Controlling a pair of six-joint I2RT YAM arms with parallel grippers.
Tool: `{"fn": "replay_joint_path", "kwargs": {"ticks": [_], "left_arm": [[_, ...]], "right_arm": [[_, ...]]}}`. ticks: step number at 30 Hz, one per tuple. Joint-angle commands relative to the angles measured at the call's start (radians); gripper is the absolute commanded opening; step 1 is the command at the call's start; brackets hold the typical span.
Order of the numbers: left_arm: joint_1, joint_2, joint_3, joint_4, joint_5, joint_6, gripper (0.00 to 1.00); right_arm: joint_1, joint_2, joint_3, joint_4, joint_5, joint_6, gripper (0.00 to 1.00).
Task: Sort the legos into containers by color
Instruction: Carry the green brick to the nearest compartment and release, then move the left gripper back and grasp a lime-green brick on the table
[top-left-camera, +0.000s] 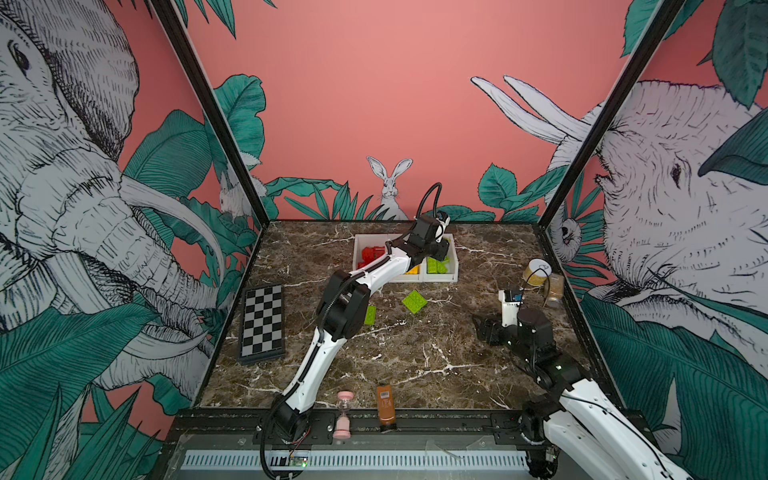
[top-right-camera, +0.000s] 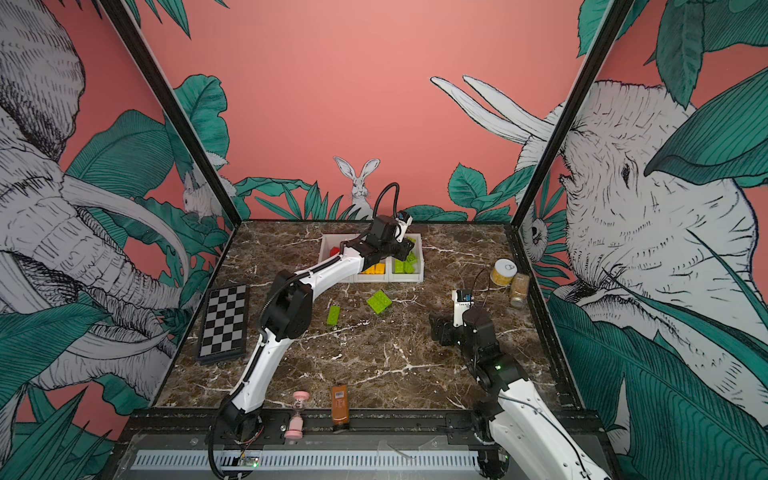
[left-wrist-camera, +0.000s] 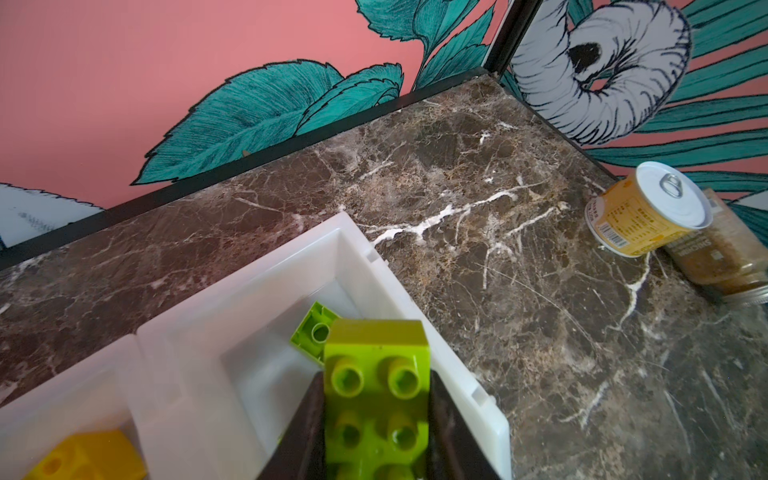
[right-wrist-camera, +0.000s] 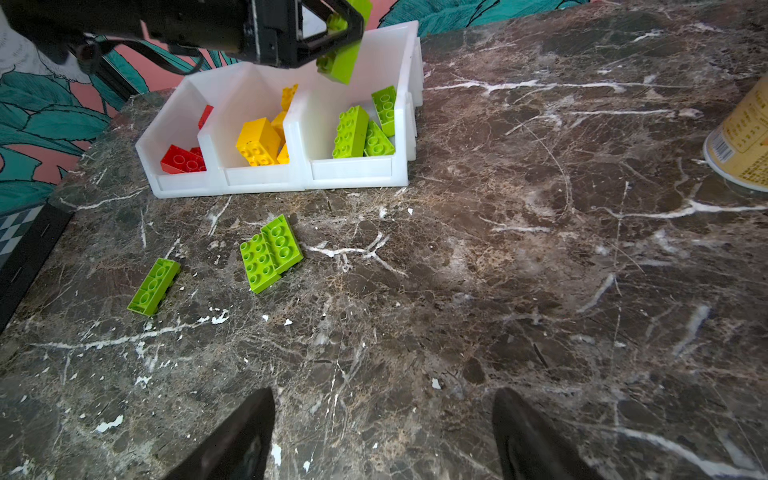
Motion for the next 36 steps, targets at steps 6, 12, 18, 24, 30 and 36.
{"fn": "replay_joint_path", "kwargs": {"ticks": [6, 12, 18, 24, 30, 36], "left_arm": [[-0.01, -0.009, 0.09, -0.062, -0.038, 0.057, 0.53], [-0.01, -0.107, 0.067, -0.124, -0.097, 0.09, 0.73], [-0.01, -0.367, -0.205, -0.181, -0.22, 0.116, 0.77], [-0.009, -0.677, -0.563, -0.299, -0.385, 0.12, 0.77], [0.013, -0.898, -0.862, -0.413, -0.451, -0.003, 0.78], [0.057, -0.966, -1.053, -0.439, -0.435, -0.098, 0.78]], "right_arm": [[-0.002, -0.043, 0.017, -0.068, 0.028, -0.003, 0.81], [-0.003, -0.018, 0.018, -0.05, 0.017, -0.01, 0.81], [-0.002, 0.066, 0.041, -0.008, 0.009, -0.048, 0.81], [-0.002, 0.209, 0.05, 0.115, -0.023, -0.062, 0.81], [-0.002, 0.347, 0.077, 0.215, -0.087, -0.057, 0.81], [-0.001, 0.395, 0.09, 0.239, -0.101, -0.049, 0.81]]}}
